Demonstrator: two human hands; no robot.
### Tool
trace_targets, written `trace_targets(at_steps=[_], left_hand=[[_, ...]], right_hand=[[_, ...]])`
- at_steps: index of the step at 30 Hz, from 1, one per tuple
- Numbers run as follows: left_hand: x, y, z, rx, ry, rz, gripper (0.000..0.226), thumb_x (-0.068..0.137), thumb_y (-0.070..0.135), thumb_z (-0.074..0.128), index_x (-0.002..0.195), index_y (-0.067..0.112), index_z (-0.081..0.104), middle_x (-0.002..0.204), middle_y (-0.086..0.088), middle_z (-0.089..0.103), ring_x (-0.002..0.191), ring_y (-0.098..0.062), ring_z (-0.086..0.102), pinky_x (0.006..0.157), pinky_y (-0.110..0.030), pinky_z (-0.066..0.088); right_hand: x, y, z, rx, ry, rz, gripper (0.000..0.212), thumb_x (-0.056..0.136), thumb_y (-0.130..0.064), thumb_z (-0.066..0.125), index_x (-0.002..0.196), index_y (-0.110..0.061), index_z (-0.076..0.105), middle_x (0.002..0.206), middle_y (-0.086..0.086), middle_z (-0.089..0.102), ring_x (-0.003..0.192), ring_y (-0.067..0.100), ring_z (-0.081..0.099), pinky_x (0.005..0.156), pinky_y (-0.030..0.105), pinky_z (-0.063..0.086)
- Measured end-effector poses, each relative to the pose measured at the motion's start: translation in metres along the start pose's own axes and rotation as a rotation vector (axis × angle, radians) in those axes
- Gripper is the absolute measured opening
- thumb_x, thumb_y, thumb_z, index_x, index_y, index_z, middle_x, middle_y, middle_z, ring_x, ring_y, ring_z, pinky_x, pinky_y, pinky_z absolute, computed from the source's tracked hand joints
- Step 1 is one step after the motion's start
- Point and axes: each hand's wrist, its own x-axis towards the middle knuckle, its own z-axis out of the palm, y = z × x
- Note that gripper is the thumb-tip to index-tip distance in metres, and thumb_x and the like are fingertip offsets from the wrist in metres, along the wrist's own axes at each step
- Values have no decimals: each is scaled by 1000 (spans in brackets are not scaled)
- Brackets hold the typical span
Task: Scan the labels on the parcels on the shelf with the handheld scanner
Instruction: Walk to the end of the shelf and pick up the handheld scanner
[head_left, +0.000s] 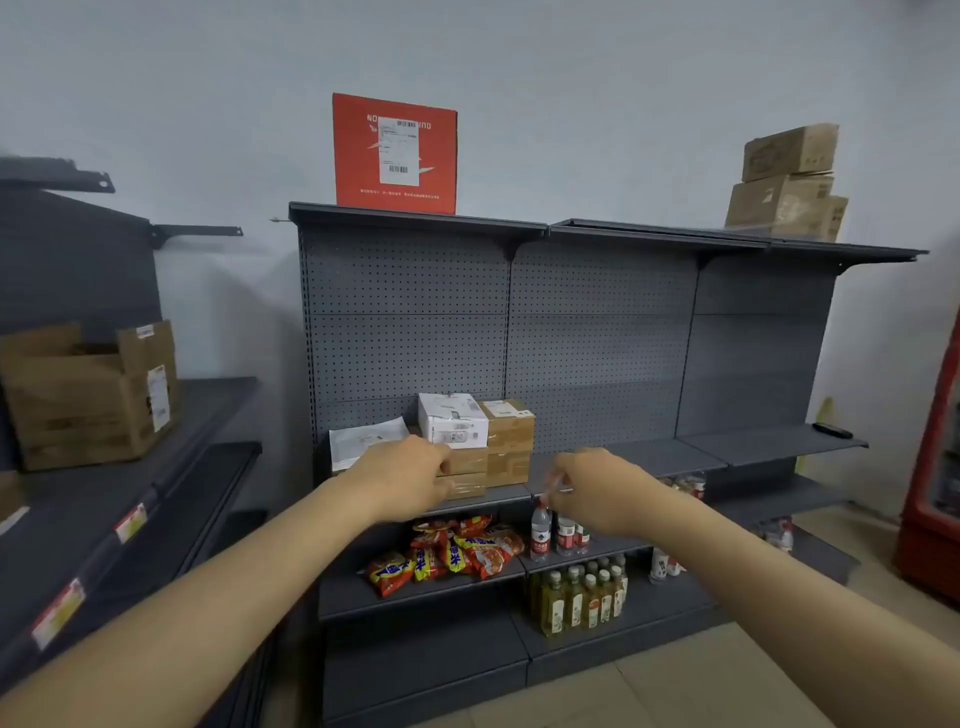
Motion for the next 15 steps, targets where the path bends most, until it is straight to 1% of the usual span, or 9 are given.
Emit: trace_targets(at_steps=[5,9,12,15], left_hand=[[55,-16,16,-18,-29,-25,30,94,40,48,116,23,58,116,0,62,103,-20,59,88,-37,50],[107,-30,25,1,-25,-22,31,94,40,47,118,24,57,118,-1,61,103,-21,59,84,-35,50],[145,-41,26,10,-9,-38,33,94,41,47,121,26,56,118,0,60,103,-20,58,79,-32,46],[175,-55,36,-11,-3,-59,33,93,42,46,122,27,55,118,1,60,102,-19,58,79,-32,47]], right_hand=[[58,21,8,-2,-11,-6,35,98,-34,46,123,-12,57,125,8,61,109,25,58,91,39,51],[109,41,11,-22,-22,-10,37,98,-37,47,125,-14,56,126,7,61,111,25,58,93,41,51],[149,55,8,-14,-23,-8,35,99,-34,47,121,-10,60,120,10,65,108,28,61,93,41,52],[186,65,7,4,-13,-27,35,100,-32,45,121,-8,60,118,10,65,106,28,62,90,38,52]])
